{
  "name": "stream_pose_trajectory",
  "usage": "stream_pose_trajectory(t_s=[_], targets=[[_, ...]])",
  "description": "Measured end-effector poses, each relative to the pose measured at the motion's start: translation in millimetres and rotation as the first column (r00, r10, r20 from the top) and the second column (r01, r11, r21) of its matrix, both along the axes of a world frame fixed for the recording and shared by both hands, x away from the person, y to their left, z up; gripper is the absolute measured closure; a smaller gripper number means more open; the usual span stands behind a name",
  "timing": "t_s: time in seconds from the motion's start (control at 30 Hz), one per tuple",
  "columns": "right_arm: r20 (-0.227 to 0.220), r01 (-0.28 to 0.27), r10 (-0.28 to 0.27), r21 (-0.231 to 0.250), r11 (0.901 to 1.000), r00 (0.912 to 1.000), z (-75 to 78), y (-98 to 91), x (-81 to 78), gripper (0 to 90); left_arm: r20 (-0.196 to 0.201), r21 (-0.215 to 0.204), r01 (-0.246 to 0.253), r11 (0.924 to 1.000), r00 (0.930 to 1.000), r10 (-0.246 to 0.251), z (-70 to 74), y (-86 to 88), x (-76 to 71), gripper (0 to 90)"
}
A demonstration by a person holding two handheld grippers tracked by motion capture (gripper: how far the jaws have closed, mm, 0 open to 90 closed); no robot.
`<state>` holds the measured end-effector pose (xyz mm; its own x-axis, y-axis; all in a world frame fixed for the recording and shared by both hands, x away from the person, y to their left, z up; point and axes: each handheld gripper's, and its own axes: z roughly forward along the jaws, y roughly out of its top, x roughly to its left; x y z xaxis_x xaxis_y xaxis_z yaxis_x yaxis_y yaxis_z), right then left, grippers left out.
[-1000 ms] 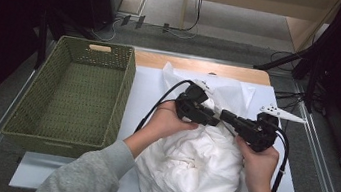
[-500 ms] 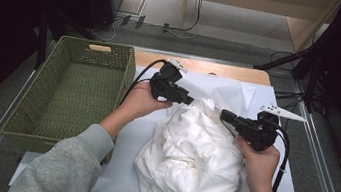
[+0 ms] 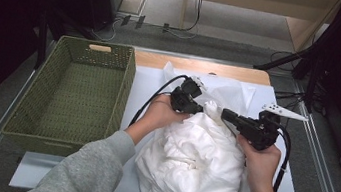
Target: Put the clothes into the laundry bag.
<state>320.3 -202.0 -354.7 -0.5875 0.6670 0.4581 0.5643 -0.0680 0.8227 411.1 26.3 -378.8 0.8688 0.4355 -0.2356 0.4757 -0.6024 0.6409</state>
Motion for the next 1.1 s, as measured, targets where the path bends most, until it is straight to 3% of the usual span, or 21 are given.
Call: stream_pose_trajectory(t_s=[0.2, 0.37, 0.63, 0.7, 0.77, 0.83, 0.97, 1.1], targets=[[-0.009, 0.011, -0.011, 0.005, 0.9999, 0.9999, -0.6, -0.4, 0.7, 90.0, -0.003, -0.039, 0.059, 0.9975, 0.9982, -0.06, -1.3, -17.4, -22.8, 90.0], [-0.008, 0.008, -0.008, 0.034, 0.9994, 0.9999, -0.8, -2.4, 1.5, 90.0, 0.002, -0.038, 0.072, 0.9967, 0.9974, -0.072, -5.2, -29.5, -33.9, 90.0], [0.006, -0.032, 0.031, 0.061, 0.9977, 0.9995, 1.9, 1.2, -5.8, 90.0, -0.014, -0.043, -0.002, 0.9991, 0.9999, 0.002, -9.4, -28.7, -17.0, 90.0], [0.017, -0.049, 0.048, 0.048, 0.9977, 0.9987, 4.1, 4.3, -9.4, 90.0, -0.03, -0.055, -0.017, 0.9984, 0.9994, 0.015, -7.9, -27.1, -13.2, 90.0], [0.024, -0.065, 0.064, 0.035, 0.9973, 0.9976, 4.7, 6.9, -12.4, 90.0, -0.048, -0.085, -0.01, 0.9964, 0.9988, 0.006, -5.2, -27.8, -13.4, 90.0], [0.032, -0.056, 0.055, 0.036, 0.9978, 0.998, 4.3, 5.9, -12.5, 90.0, -0.03, -0.083, 0.015, 0.9964, 0.9994, -0.017, -3.8, -31.3, -18.0, 90.0], [0.024, -0.035, 0.034, 0.06, 0.9976, 0.9991, 1.5, -0.4, -9.3, 90.0, -0.041, -0.102, 0.038, 0.994, 0.9983, -0.042, -2.9, -35.4, -24.3, 90.0], [0.016, -0.058, 0.057, 0.056, 0.9967, 0.9982, 1.1, 1.0, -10.7, 90.0, -0.053, -0.114, 0.033, 0.993, 0.9978, -0.039, -2.1, -31.3, -20.5, 89.3]])
